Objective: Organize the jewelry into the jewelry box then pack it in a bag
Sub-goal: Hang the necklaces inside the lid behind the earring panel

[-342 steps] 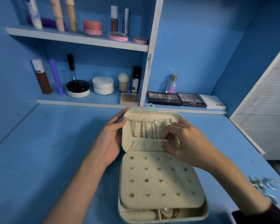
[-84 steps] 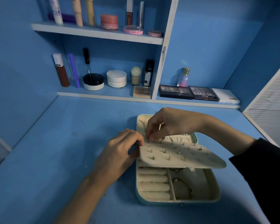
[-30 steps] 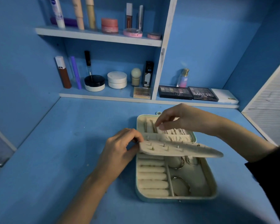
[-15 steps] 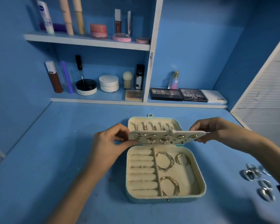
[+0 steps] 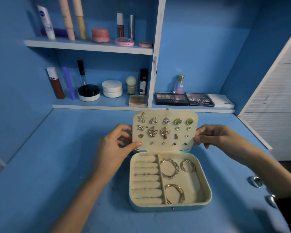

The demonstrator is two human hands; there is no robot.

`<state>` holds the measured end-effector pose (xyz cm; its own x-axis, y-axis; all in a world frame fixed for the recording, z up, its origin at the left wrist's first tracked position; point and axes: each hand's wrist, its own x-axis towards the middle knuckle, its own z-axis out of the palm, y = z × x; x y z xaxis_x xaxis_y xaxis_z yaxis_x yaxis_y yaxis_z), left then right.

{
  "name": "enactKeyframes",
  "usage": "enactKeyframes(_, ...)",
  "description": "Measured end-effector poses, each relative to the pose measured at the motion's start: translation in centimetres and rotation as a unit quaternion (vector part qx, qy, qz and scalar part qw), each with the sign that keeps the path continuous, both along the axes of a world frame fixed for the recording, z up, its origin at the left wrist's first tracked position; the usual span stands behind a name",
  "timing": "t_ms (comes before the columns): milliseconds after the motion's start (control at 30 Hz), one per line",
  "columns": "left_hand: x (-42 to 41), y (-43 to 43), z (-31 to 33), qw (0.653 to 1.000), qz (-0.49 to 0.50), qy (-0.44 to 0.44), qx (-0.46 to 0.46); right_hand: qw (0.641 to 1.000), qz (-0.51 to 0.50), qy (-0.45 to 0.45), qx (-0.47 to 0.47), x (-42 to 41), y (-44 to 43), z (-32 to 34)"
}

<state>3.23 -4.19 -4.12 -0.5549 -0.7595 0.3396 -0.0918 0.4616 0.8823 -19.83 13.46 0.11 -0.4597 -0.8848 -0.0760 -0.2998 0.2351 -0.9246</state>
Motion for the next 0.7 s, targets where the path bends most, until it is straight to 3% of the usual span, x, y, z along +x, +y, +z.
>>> enactKeyframes(400, -1.0, -0.5, -1.0, 0.992, 0.066, -0.066, -0.085, 0.979, -0.169, 0.110, 0.007, 1.8, -1.6, -2.2)
enactKeyframes(700, -1.5, 0.1, -1.3, 0.990, 0.102, -0.081, -0.046, 0.960, -0.221, 0.170, -0.013, 3.0, -1.8, -3.4)
